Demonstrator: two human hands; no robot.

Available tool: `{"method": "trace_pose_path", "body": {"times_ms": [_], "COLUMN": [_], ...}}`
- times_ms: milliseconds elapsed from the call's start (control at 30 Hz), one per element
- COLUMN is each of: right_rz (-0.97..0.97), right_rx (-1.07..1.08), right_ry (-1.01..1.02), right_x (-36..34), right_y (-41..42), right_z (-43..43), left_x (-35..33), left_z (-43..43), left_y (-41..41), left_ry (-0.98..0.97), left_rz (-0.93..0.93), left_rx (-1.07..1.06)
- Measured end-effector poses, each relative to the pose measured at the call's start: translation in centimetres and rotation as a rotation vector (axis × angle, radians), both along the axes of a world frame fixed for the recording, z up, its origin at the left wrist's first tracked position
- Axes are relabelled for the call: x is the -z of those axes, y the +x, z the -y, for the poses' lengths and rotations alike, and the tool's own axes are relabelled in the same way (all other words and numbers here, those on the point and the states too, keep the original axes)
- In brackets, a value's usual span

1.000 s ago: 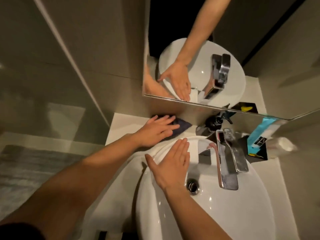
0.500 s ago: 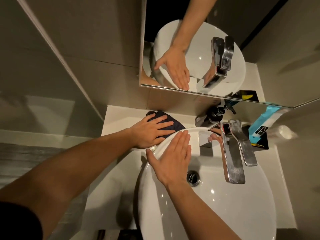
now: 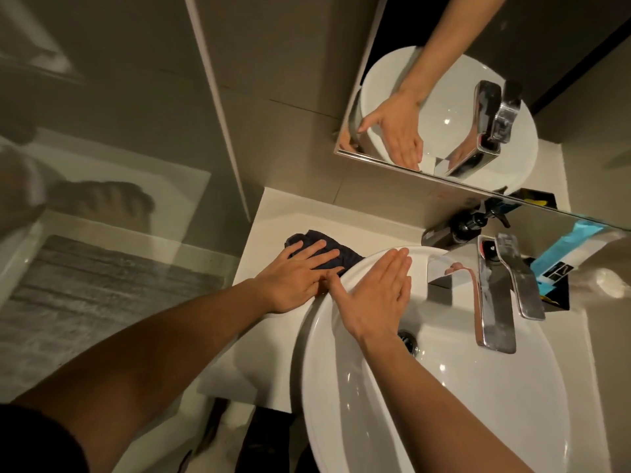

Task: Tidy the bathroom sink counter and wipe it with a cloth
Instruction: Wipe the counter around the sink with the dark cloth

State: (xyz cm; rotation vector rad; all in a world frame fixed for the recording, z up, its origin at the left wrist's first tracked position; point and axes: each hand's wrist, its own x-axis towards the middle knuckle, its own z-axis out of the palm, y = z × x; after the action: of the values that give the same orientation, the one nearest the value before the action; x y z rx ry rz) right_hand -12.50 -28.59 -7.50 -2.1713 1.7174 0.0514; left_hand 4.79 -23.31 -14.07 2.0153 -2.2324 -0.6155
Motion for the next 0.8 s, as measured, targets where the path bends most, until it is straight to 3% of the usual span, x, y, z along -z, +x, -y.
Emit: {"method": "trace_pose_path", "body": {"times_ms": [533,800], "right_rz": [0.04,0.174], "right_rx": [-0.025,-0.249], "right_ry": [0.06,0.01], "right_x": [-0.1,-1.5], "right_y": [-0.6,-5.4], "right_z": [0.3,-4.3], "left_x": [0.2,0.9], "left_z": [-14.2,-19.2], "left_y": [-6.4,-10.9], "left_ry": [-0.004,-0.033], "left_rz": [-0.023,0.002], "left_rx": [-0.392,-0.521]}}
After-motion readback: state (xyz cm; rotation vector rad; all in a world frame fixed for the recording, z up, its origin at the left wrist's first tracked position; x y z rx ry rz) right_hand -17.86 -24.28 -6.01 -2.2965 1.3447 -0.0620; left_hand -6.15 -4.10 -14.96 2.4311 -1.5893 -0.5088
